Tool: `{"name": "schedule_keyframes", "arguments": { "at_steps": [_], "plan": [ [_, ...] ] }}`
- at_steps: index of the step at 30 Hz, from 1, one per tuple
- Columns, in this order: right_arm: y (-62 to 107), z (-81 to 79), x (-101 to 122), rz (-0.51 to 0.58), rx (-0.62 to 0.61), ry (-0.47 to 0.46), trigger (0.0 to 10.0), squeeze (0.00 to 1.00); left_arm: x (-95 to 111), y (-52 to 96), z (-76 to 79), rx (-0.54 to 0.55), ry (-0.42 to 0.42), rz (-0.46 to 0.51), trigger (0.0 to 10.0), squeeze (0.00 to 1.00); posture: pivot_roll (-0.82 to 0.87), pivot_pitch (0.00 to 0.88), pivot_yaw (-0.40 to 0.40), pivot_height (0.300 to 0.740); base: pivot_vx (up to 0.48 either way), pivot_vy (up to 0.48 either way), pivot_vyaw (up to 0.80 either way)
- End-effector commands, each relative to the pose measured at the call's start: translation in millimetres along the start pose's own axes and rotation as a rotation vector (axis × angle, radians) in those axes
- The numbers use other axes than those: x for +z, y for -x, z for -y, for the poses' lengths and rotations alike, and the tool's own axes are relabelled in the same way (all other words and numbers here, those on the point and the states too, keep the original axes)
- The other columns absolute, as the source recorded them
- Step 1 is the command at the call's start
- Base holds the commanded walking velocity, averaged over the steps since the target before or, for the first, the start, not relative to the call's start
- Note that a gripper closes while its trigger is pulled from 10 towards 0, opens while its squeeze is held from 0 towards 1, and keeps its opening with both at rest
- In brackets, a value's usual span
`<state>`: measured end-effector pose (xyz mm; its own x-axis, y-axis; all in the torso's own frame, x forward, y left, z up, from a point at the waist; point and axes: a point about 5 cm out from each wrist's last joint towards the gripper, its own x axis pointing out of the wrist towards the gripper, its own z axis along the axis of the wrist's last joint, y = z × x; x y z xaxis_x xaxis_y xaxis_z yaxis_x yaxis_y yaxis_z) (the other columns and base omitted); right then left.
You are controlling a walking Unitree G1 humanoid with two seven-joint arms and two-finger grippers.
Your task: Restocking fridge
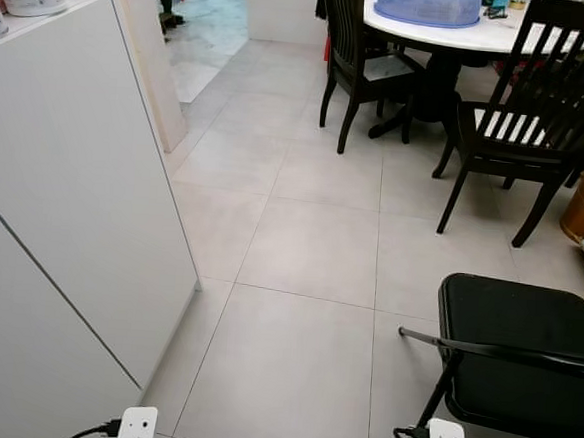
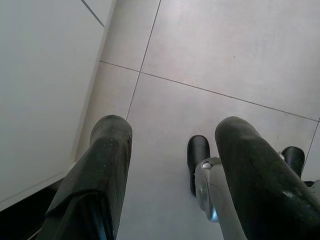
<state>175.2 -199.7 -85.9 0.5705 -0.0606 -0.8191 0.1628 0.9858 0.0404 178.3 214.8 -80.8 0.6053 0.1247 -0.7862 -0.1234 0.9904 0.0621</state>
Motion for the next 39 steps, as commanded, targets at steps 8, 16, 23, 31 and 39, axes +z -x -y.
{"name": "schedule_keyframes", "arguments": {
  "at_steps": [8,16,23,31,39],
  "plan": [
    [-4.2,-13.0,13,-0.04,0.067,0.008,10.0,0.0,-1,-0.8,-9.1,-0.017,-0.063,-0.087,10.0,0.0,0.06,0.0,-0.028,0.74,0.0,0.0,0.0],
    [-4.9,-10.7,19,-0.033,0.062,0.034,10.0,0.0,-10,1.5,-7.9,-0.012,-0.07,-0.087,10.0,0.0,0.06,0.0,-0.036,0.74,0.0,0.0,0.0],
    [-4.9,-10.7,19,-0.033,0.062,0.034,10.0,0.0,-10,1.5,-7.9,-0.012,-0.07,-0.087,10.0,0.0,0.06,0.0,-0.036,0.74,0.0,0.0,0.0],
    [-4.9,-10.7,19,-0.033,0.062,0.034,10.0,0.0,-10,1.5,-7.9,-0.012,-0.07,-0.087,10.0,0.0,0.06,0.0,-0.036,0.74,0.0,0.0,0.0],
    [-4.9,-10.7,19,-0.033,0.062,0.034,10.0,0.0,-10,1.5,-7.9,-0.012,-0.07,-0.087,10.0,0.0,0.06,0.0,-0.036,0.74,0.0,0.0,0.0]
  ]
}}
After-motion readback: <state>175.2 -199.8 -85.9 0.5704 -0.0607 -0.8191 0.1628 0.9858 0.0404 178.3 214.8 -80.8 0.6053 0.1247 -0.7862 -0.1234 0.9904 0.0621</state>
